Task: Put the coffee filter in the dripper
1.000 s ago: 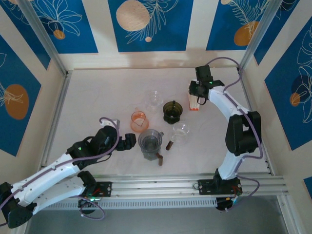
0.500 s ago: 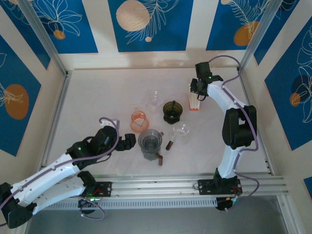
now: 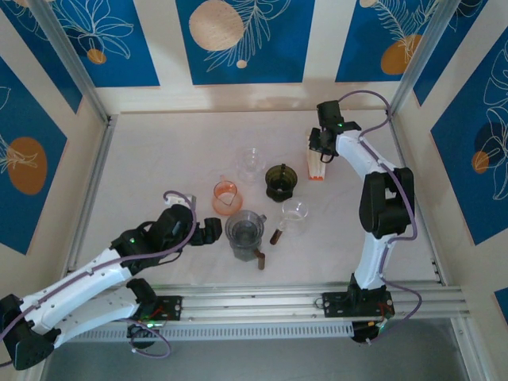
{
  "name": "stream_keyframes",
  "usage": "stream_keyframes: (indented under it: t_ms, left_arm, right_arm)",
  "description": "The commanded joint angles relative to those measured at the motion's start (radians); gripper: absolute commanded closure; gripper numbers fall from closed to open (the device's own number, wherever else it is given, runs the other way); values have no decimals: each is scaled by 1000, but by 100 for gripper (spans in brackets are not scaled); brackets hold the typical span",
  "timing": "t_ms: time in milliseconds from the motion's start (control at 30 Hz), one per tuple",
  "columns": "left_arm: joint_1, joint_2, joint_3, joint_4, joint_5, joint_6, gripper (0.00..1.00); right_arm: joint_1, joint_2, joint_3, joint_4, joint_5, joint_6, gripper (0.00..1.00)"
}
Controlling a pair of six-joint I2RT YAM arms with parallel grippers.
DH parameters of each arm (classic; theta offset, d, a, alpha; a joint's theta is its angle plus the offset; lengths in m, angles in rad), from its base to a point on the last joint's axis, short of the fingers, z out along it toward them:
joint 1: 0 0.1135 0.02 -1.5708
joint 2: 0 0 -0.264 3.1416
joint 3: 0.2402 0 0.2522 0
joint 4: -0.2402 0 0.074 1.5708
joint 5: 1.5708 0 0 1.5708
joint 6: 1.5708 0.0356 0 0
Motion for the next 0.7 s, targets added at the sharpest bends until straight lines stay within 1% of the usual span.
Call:
stream_keyframes:
  t_ms: [0,167,400,467,533,600,667]
  left_arm:
    - [8,4,-10,14,-4,1,0]
    - [10,11,-8,15,-1,2,0]
    - [14,15,-9,18,-1,2,0]
    - [15,15,-9,19,2,3,0]
    - [15,16,-10,19,4,1,0]
    - [16,16,-10,22,4,3,0]
    - [17,16,-12,24,6,0,0]
  right_arm:
    - [-5,14,44,-7,-13,-15,76]
    - [-7,25,57,-18,-1,-24,83]
    - [-7,27,54,-15,15,-46,97]
    - [-7,23,50,-12,14,-48,95]
    - [-4,15,39,0,14,-53,89]
    - [-2,2,21,18,17,-54,80]
    - [-2,-9,8,33,15,-56,78]
